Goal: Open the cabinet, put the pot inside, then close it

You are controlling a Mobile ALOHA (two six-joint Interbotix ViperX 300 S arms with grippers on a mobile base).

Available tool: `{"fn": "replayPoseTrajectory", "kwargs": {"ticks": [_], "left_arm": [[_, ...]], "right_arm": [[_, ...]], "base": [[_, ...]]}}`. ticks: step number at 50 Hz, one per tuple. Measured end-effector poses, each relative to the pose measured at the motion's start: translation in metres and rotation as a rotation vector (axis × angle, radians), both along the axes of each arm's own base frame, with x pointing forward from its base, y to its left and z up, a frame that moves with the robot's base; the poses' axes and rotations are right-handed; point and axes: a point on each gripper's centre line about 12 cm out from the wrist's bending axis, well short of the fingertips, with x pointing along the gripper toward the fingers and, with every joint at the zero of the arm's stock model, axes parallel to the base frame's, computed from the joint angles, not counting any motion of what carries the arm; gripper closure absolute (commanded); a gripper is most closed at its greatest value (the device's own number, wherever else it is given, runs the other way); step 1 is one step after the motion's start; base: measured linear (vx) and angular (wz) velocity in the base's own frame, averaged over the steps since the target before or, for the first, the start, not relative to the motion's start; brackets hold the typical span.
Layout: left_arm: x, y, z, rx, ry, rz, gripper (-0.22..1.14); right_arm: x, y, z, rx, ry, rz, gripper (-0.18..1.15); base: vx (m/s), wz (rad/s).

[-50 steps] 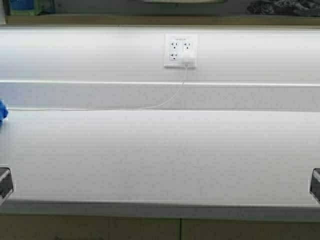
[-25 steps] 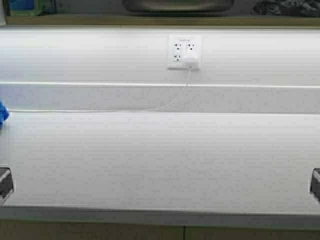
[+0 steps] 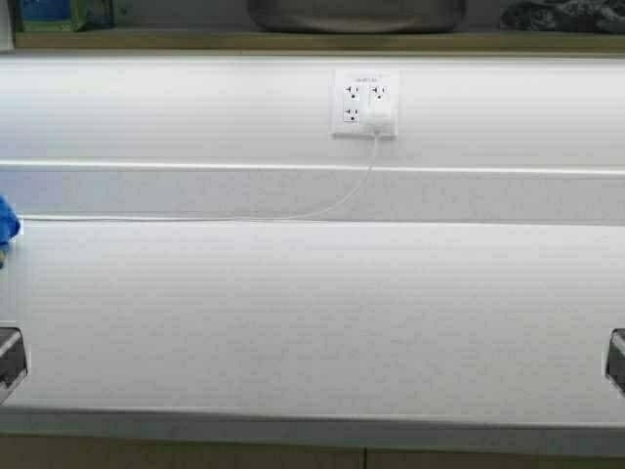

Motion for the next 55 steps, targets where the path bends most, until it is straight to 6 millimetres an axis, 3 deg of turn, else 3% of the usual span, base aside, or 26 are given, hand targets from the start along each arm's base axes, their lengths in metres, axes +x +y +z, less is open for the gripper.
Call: {"fn": "replayPoseTrajectory", "kwargs": {"ticks": [6, 15, 41, 50, 55], "left_arm": [[-0.006, 0.003, -0.008, -0.068, -0.030, 0.013, -0.08], [-0.018, 0.002, -0.019, -0.112, -0.040, 0.015, -0.10], [-0.066, 0.033, 0.011, -0.146, -0.162, 0.064, -0.09], [-0.095, 0.044, 0.020, -0.120, -0.187, 0.055, -0.06], [-0.119, 0.044, 0.018, -0.047, -0.205, 0.015, 0.13]], "right_arm": [[-0.009, 0.000, -0.007, 0.013, 0.005, 0.005, -0.07], [-0.017, -0.007, -0.013, 0.006, -0.006, -0.012, -0.07], [-0.053, -0.020, 0.006, 0.007, -0.119, -0.043, -0.07], [-0.085, -0.025, -0.002, -0.023, -0.121, -0.037, -0.06], [-0.114, -0.021, 0.000, -0.091, -0.158, 0.010, 0.06]], "base": [[0.01, 0.01], [0.00, 0.01], [0.00, 0.00], [0.00, 0.00], [0.00, 0.00]]}}
